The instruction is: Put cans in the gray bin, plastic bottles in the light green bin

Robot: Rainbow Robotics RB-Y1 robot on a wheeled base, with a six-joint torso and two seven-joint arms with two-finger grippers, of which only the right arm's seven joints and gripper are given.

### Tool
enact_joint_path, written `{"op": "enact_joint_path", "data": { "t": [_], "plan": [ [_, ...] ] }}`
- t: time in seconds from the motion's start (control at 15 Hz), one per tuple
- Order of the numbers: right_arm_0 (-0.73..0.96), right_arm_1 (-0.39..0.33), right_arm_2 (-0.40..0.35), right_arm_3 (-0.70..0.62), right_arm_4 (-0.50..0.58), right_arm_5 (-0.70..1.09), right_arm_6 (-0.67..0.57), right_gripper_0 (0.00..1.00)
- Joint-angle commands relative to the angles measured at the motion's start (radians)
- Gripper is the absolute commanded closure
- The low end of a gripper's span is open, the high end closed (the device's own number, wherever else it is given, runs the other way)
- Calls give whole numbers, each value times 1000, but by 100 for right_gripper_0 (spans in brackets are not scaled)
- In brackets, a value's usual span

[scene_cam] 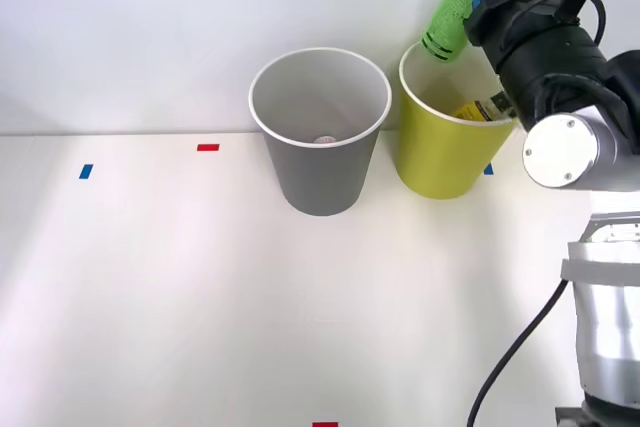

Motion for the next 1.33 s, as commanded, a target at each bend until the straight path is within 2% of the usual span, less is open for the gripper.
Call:
{"op": "enact_joint_path", "data": {
  "t": [0.07,0.2,0.27,0.33,0.4,0.47,1.07,1.2,1.33],
  "plan": [
    [-9,-31,0,24,4,-7,6,90],
    [-9,-36,3,24,6,-8,11,90],
    [-9,-37,13,24,6,-7,9,80],
    [-9,-33,19,24,6,-7,5,51],
    [-9,-26,20,24,6,-7,2,16],
    [-9,-20,25,24,6,-8,-3,0],
    [-9,12,34,24,6,-25,-9,0],
    [18,6,62,24,-39,-100,-3,0],
    [78,-16,123,-2,-82,-223,0,0]
  ]
}}
